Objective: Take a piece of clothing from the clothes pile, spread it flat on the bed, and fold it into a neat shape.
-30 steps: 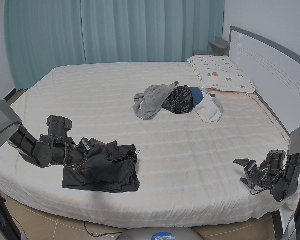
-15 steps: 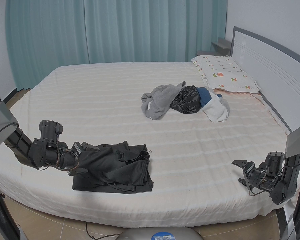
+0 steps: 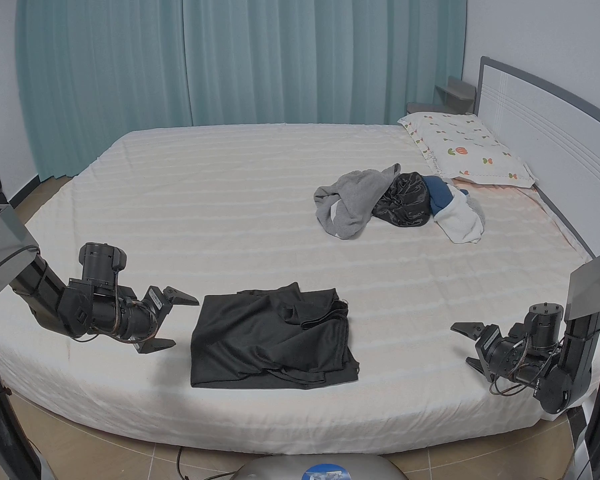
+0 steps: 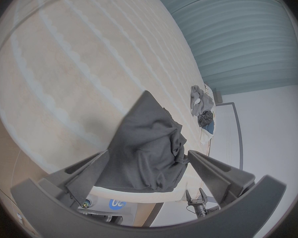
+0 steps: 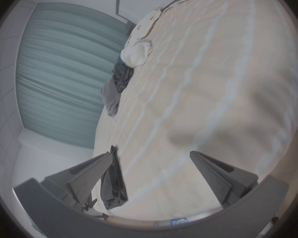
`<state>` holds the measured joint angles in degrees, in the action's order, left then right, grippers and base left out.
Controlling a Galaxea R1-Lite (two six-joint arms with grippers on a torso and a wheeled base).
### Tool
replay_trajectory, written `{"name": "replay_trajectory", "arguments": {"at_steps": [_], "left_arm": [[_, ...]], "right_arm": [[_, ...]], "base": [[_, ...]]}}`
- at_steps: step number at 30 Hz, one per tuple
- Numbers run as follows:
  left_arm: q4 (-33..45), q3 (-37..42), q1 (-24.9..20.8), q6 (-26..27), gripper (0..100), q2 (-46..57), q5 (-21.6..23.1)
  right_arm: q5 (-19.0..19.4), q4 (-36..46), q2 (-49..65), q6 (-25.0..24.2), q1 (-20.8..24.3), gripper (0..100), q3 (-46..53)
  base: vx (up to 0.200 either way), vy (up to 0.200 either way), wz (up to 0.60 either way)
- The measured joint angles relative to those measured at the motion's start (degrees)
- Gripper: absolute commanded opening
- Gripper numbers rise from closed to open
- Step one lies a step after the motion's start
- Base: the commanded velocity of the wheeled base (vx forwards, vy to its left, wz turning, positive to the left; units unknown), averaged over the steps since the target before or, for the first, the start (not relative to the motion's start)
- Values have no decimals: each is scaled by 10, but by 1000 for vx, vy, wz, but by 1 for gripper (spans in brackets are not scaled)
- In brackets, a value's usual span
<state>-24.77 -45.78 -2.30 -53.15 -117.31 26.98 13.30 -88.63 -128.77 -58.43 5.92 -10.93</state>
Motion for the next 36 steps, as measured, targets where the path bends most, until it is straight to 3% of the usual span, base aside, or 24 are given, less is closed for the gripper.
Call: {"name": "replay_trajectory", "arguments": {"at_steps": [6,16,24,30,36], "left_arm": [[0,0,0,1,100,-2,0],[-1,0,-4,0,100,-5,-17],[-5,1,-6,-4,100,-7,-27],[-6,1,-6,-4,100,-8,-28],[-6,0,-6,-3,100,-8,-28]], "right_arm": [[0,3,2,31,61,100,-7],[2,83,-15,81,119,100,-103],[0,194,-10,108,140,100,-192],[-5,238,19,118,141,100,-234],[-13,283,51,119,156,100,-268]], "base": [[0,200,0],[0,0,0],[0,0,0],[200,0,0],[0,0,0]]}}
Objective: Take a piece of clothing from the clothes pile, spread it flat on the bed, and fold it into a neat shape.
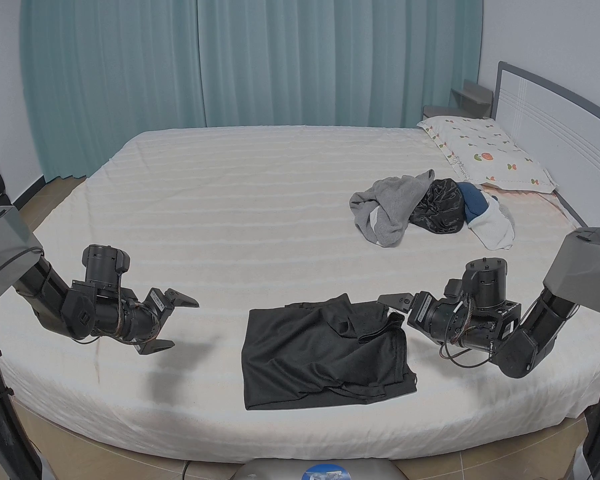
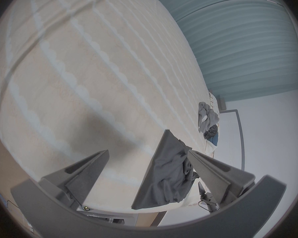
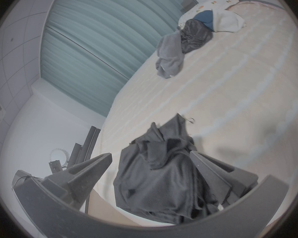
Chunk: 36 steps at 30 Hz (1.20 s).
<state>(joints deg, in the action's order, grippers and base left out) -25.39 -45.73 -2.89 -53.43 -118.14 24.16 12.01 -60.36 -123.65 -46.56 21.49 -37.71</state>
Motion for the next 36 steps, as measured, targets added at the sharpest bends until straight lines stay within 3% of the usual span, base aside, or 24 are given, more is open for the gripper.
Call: {"name": "replay_trajectory", "arguments": {"at_steps": [6,14,19,29,36], "left_arm": [[0,0,0,3,100,-2,0],[0,-2,-1,3,100,-4,-2],[0,-3,-1,4,100,-5,-2],[0,-7,-1,3,100,-8,-2],[0,-8,-3,2,100,-10,-14]], "right_arm": [[-6,67,16,-1,27,100,-37],[-7,79,15,-10,82,100,-65],[-13,80,-17,-11,92,100,-77],[-14,79,-59,-12,70,100,-88],[-17,76,-87,-14,30,100,-139]], "base": [[0,0,0],[0,0,0],[0,0,0],[0,0,0],[0,0,0]]}}
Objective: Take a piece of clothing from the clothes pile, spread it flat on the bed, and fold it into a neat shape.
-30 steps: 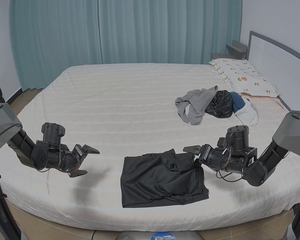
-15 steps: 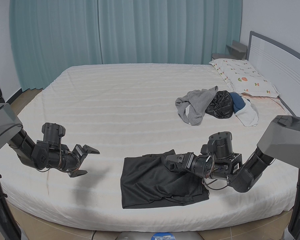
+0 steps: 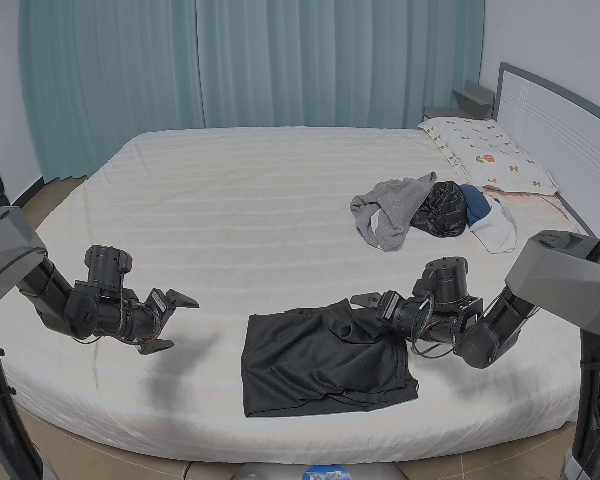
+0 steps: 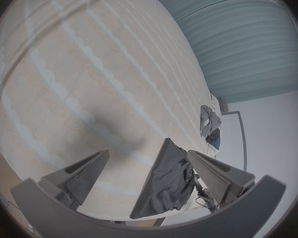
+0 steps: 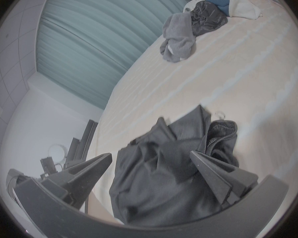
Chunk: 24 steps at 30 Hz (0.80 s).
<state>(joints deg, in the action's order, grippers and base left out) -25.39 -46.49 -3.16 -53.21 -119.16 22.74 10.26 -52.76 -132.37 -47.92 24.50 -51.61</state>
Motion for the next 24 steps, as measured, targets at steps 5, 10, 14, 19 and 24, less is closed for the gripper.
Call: {"name": "replay_trajectory", "arguments": {"at_steps": [5,10,14,19,24], "left_arm": [[0,-2,-3,-1,100,-2,-7],[0,-2,-3,-1,100,-4,-8],[0,-2,-4,-1,100,-4,-9],[0,-3,-4,-1,100,-4,-9],[0,-3,-4,-1,100,-4,-9]], "right_arm": [[-28,-12,-29,-24,-31,100,-44],[-35,-20,-38,-41,-61,100,-58],[-21,-32,-34,-39,-73,100,-50],[10,-52,-32,-7,-75,100,-29],[34,-62,-31,65,-69,100,-4]], "base": [[0,0,0],[0,0,0],[0,0,0],[0,0,0],[0,0,0]]}}
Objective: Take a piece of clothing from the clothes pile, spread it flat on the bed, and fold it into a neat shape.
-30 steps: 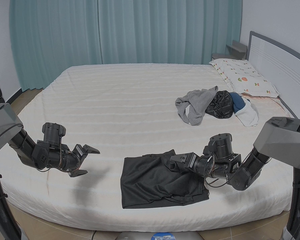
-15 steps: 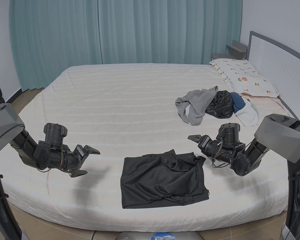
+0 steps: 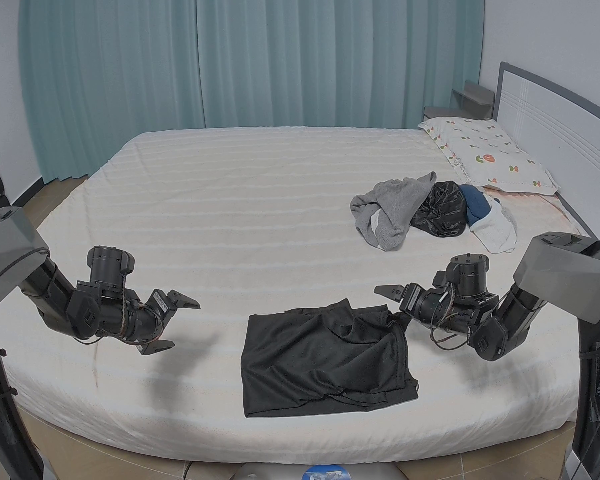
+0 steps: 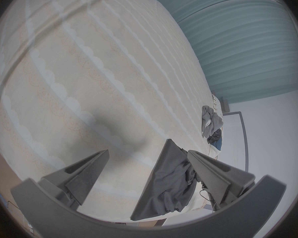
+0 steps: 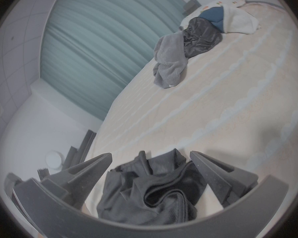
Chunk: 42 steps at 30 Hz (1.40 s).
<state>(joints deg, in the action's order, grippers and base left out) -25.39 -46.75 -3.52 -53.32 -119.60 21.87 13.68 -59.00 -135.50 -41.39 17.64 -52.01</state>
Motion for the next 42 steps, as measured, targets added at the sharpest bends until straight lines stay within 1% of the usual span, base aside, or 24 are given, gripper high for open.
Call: {"name": "replay_trajectory", "arguments": {"at_steps": [5,11,13,17,20,24,28,32,38,42], "left_arm": [[0,0,0,0,100,0,0],[0,0,0,0,100,0,0],[0,0,0,0,100,0,0],[0,0,0,0,100,0,0],[0,1,0,0,100,0,0],[0,1,0,0,100,0,0],[0,1,0,0,100,0,0],[0,1,0,0,100,0,0],[0,1,0,0,100,0,0],[0,1,0,1,100,0,0]], "right_arm": [[3,1,2,70,20,100,15],[-2,0,4,115,41,100,32],[-13,0,3,132,44,100,33],[-53,-2,-1,159,46,100,25],[-59,-4,0,161,43,100,21],[-56,0,19,143,40,100,27],[-53,17,50,92,46,100,46],[-55,51,79,45,62,100,66],[-59,104,98,-20,78,100,70],[-59,123,96,-36,80,100,60]], "base": [[0,0,0],[0,0,0],[0,0,0],[0,0,0],[0,0,0],[0,0,0],[0,0,0],[0,0,0],[0,0,0],[0,0,0]]}}
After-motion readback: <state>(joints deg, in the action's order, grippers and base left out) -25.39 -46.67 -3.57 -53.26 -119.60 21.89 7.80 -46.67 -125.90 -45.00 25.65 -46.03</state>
